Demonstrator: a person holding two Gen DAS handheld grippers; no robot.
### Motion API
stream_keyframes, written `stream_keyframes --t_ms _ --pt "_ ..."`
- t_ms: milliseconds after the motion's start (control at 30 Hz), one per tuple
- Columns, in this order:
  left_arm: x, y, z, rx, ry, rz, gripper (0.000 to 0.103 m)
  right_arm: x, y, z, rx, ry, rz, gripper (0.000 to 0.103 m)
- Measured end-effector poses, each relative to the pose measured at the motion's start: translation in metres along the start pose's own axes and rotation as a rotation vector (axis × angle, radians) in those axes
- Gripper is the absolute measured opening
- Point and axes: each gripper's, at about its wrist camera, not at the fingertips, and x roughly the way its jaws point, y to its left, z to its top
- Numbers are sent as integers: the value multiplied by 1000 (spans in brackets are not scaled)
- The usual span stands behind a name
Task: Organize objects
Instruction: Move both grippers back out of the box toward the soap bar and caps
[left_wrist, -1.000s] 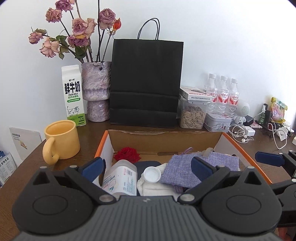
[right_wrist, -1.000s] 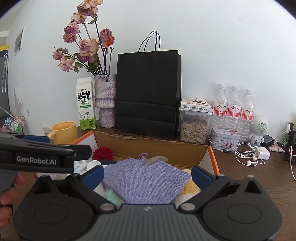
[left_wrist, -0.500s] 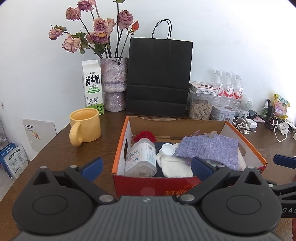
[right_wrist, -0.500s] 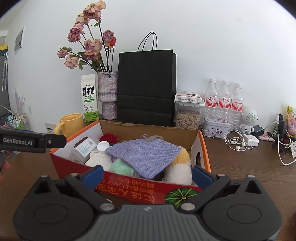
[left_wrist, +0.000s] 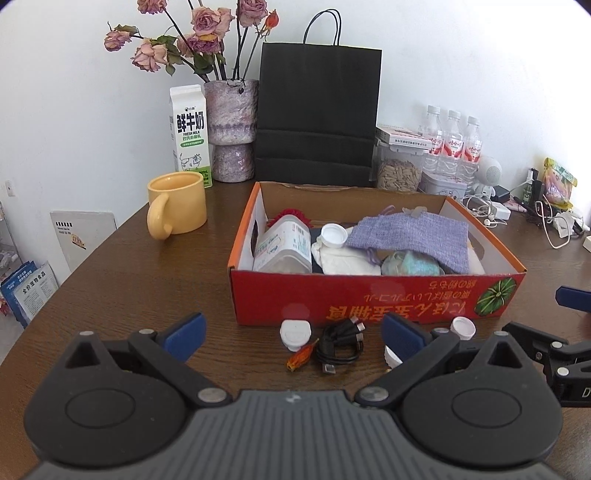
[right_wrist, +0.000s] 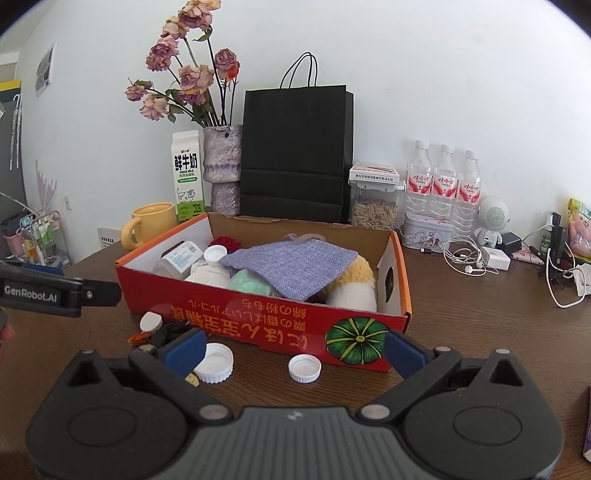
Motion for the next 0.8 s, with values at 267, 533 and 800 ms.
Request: stream_keyframes --t_ms 267,533,800 --pt "5 -15 -13 18 49 -12 103 -1 -5 -9 -11 18 7 103" --pt "15 -29 -20 39 89 -22 103 7 -13 -16 -21 44 3 103" --pt "27 -40 -26 62 129 -31 103 17 -22 -21 -19 61 2 103"
